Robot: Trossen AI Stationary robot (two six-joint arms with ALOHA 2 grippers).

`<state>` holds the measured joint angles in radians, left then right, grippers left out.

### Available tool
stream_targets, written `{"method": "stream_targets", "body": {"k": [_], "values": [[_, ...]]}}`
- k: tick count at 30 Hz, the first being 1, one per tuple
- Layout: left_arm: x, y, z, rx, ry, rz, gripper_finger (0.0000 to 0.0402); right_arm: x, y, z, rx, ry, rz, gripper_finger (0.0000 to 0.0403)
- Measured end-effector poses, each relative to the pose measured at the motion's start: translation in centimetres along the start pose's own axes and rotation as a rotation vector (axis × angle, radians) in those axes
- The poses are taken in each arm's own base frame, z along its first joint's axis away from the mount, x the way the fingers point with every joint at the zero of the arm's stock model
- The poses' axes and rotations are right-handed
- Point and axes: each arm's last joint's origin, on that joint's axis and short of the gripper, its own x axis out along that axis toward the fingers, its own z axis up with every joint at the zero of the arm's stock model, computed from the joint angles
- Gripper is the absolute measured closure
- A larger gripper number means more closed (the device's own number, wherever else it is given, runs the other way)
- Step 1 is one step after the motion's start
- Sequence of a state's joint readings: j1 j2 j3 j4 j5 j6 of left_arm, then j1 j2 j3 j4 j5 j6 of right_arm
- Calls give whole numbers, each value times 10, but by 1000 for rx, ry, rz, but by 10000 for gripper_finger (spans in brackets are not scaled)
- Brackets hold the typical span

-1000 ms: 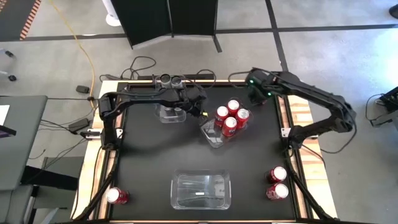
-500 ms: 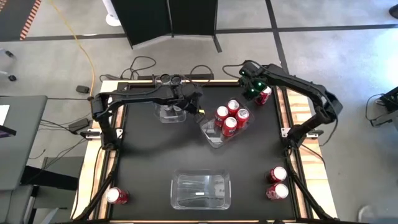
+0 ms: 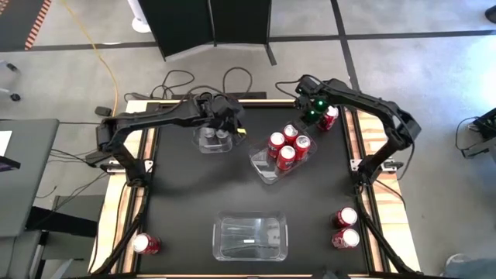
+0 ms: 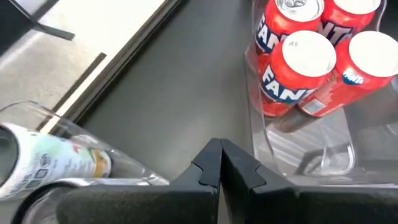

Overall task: Sort soda cans
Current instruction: Adjust the top transparent bin

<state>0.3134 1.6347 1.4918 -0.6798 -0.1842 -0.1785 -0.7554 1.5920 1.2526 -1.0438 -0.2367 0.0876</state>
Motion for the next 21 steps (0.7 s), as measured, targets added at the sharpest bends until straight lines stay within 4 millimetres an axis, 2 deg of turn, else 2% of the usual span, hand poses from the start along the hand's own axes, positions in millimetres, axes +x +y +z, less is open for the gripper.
{"method": "stream_targets", "body": {"k": [7, 21], "values": [[-12, 7, 2, -9, -21, 15, 401, 0, 0, 1, -20, -7, 0, 396], [-11, 12, -1, 8, 13, 41, 401, 0, 1, 9, -35, -96, 10, 402]]}}
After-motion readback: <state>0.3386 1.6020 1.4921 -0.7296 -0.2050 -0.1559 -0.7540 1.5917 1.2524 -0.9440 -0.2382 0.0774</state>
